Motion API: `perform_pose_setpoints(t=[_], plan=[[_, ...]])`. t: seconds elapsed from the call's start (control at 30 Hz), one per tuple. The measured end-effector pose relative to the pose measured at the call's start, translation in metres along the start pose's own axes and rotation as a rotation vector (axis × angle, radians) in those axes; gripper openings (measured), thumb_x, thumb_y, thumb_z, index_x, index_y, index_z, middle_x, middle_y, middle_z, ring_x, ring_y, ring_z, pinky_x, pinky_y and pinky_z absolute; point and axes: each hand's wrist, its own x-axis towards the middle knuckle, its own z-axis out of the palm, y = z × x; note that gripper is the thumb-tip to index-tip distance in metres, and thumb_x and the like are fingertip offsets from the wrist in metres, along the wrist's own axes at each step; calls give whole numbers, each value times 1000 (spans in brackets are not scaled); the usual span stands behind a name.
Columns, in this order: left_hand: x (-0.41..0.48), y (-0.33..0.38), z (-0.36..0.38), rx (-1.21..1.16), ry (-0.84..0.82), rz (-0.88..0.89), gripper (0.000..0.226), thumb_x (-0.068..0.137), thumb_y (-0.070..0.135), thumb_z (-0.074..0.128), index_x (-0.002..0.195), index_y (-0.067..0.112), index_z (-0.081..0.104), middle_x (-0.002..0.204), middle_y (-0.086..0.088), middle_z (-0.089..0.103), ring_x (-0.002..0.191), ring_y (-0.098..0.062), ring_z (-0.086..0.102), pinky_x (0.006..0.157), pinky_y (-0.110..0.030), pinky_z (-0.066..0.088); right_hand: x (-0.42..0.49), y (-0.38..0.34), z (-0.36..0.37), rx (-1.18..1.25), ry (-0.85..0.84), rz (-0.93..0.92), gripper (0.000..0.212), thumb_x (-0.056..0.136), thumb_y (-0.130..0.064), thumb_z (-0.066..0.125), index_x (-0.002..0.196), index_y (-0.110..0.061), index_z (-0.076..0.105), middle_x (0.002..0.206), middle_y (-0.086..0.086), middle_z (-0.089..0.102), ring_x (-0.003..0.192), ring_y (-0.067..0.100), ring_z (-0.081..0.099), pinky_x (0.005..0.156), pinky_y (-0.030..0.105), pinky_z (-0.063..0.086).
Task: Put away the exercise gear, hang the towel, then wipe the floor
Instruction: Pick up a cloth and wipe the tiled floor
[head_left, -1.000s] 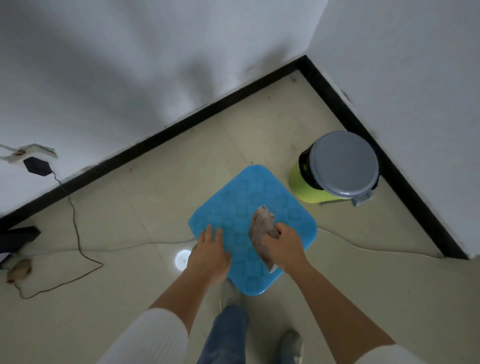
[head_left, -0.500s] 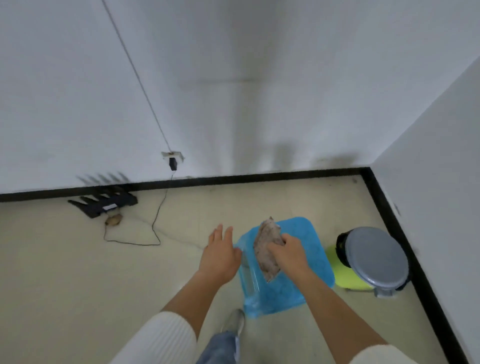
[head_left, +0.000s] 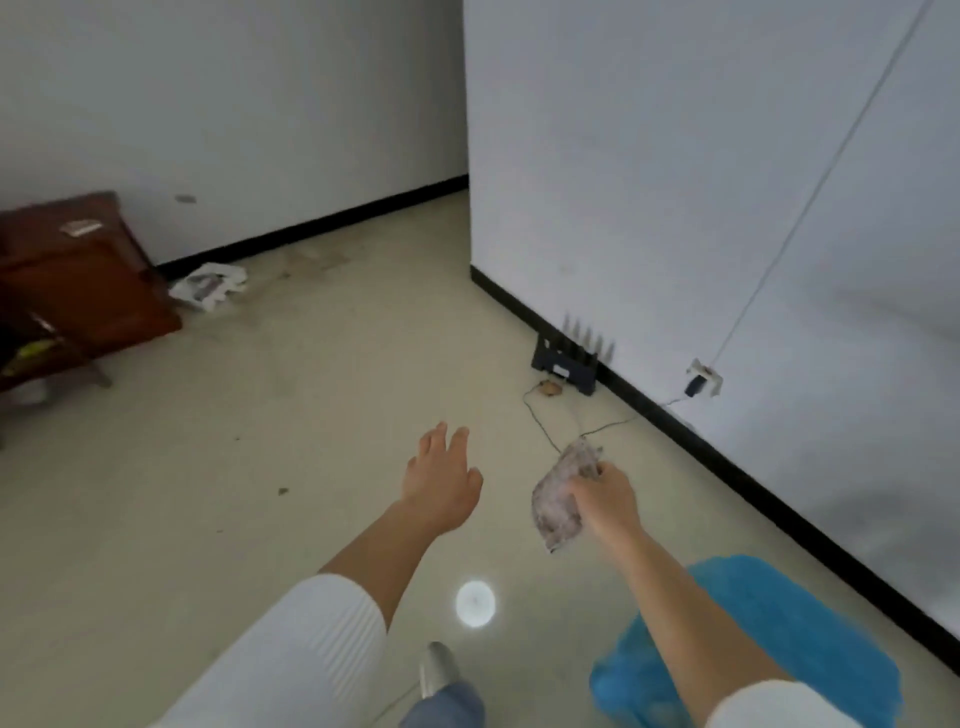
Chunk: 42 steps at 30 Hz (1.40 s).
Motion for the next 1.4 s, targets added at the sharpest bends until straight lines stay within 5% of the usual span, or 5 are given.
perform_pose_setpoints(t=[0.1, 0.23, 0.53, 0.87, 1.4], plan=[[-53, -62, -41, -32, 88, -165, 59, 95, 29, 39, 148, 16, 16, 157, -12, 8, 143, -28, 8, 111, -43, 23, -45, -45, 60, -81, -203, -114, 28, 87, -12, 51, 59, -13, 45, 55, 2, 47, 50, 17, 44, 48, 25, 28], [-142, -144, -85, -71, 223, -382, 59, 95, 28, 38, 148, 15, 16, 156, -12, 10, 144, -28, 8, 113, -44, 21, -117, -98, 140, -171, -455, -314, 37, 82, -4, 52, 53, -17, 32, 44, -4, 31, 45, 15, 28, 46, 24, 15], [-398, -295, -140, -88, 503, -746, 59, 95, 30, 41, 148, 18, 17, 156, -10, 13, 143, -28, 11, 113, -44, 22, -358, -128, 296, -262, -802, -668, 57, 92, -61, 39, 63, -13, 48, 58, 6, 49, 53, 18, 45, 55, 28, 31], [-754, -419, -107, -151, 609, -1224, 63, 94, 31, 44, 149, 16, 16, 157, -13, 11, 143, -31, 11, 114, -42, 21, -704, -40, 427, -524, -1124, -938, 32, 88, -9, 51, 57, -14, 44, 56, -1, 48, 60, 20, 47, 46, 20, 31], [-1108, -665, -108, -71, 705, -1734, 60, 94, 39, 42, 146, 17, 22, 152, -11, 25, 139, -28, 23, 106, -43, 33, -1114, -12, 711, -721, -1562, -1516, 18, 87, -11, 48, 74, -6, 60, 65, 5, 58, 62, 21, 53, 50, 29, 32]])
